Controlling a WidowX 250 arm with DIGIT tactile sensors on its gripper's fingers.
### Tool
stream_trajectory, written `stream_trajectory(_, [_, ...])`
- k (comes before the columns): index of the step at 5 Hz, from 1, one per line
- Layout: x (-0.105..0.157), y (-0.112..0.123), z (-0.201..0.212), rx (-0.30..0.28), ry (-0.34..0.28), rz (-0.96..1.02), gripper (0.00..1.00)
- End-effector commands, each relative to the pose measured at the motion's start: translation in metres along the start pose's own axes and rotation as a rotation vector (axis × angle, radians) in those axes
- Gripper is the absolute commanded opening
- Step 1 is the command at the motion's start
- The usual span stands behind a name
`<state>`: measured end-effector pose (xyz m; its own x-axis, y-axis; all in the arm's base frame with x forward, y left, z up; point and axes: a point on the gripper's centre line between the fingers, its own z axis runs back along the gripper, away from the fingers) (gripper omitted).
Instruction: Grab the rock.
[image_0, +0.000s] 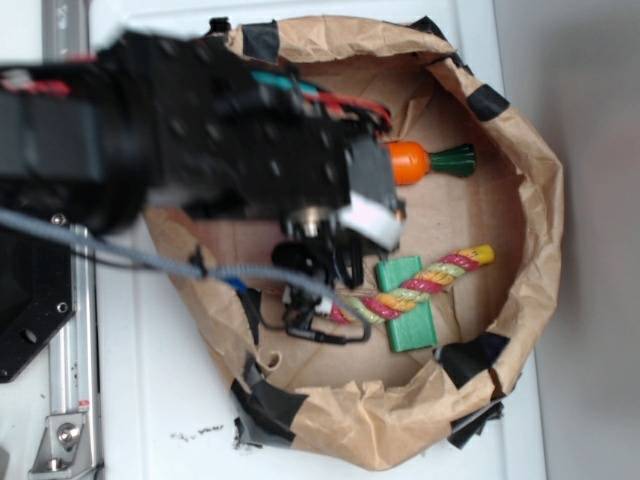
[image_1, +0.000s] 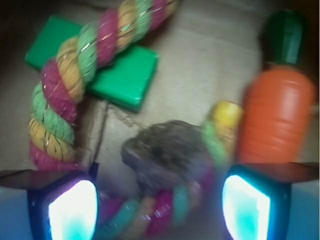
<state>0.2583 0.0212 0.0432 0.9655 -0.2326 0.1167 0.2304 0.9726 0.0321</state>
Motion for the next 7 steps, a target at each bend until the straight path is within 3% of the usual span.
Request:
stream_trajectory(1, [0.027,0.018,-0.008,0.032,0.001,0.02,1.0])
stream_trajectory(2, [0.032,0.025,-0.019,0.077,0.038,0.023,0.95])
stream_trajectory(3, [0.032,0.026,-0.024,0.077,0.057,0.029,0.0])
stream_trajectory(5, [0.027,0.021,-0.014,0.103,0.052,0.037,0.0])
stream_trajectory(6, [0.024,0.023,0.012,0.05,0.04,0.151,0.0])
stream_trajectory(7, [0.022,0.033,0.062,-0.049,-0.007,0.399,0.0])
